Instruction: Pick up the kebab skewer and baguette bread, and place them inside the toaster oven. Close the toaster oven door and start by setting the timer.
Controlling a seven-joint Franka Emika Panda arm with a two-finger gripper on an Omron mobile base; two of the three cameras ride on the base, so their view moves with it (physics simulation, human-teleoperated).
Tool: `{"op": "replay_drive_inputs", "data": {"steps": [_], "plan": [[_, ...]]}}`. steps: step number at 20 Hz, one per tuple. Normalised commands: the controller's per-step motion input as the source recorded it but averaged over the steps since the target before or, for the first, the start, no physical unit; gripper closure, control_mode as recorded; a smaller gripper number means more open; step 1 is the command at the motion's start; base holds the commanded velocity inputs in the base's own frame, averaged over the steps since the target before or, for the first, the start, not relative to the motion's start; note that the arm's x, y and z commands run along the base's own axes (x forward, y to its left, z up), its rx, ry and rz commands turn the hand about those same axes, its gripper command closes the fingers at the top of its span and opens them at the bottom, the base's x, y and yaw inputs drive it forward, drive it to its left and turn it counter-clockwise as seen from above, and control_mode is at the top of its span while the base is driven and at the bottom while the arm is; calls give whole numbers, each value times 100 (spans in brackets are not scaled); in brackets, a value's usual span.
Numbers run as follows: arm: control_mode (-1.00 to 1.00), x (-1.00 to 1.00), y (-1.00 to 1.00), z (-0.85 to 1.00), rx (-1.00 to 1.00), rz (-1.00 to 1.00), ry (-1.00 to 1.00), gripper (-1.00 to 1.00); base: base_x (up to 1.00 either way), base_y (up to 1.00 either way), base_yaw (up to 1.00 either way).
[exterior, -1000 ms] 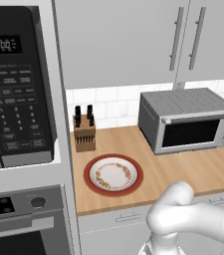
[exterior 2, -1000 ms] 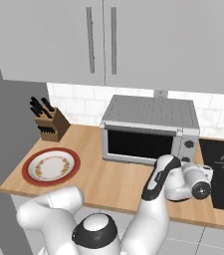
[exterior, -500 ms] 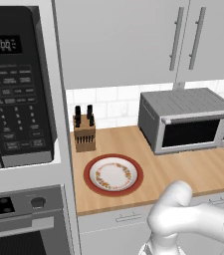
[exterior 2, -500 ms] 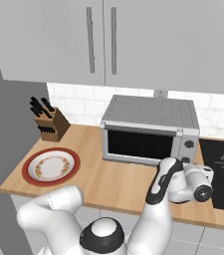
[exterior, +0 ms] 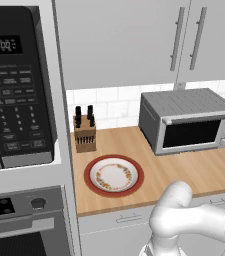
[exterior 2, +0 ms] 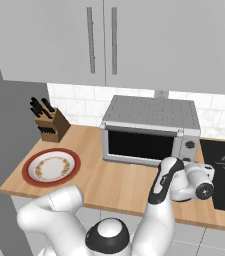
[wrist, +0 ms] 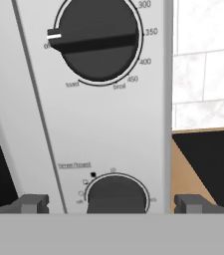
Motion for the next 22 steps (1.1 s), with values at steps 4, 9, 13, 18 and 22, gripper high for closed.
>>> {"op": "replay_drive_inputs", "data": {"steps": [4,9,13,18,22], "plan": [[-100,1,0,0,0,0,0,-100,0,0,0],[-100,7,0,0,0,0,0,-100,0,0,0],[-100,7,0,0,0,0,0,-100,0,0,0],[-100,0,0,0,0,0,0,-100,0,0,0],[-100,0,0,0,0,0,0,-100,0,0,0]]}}
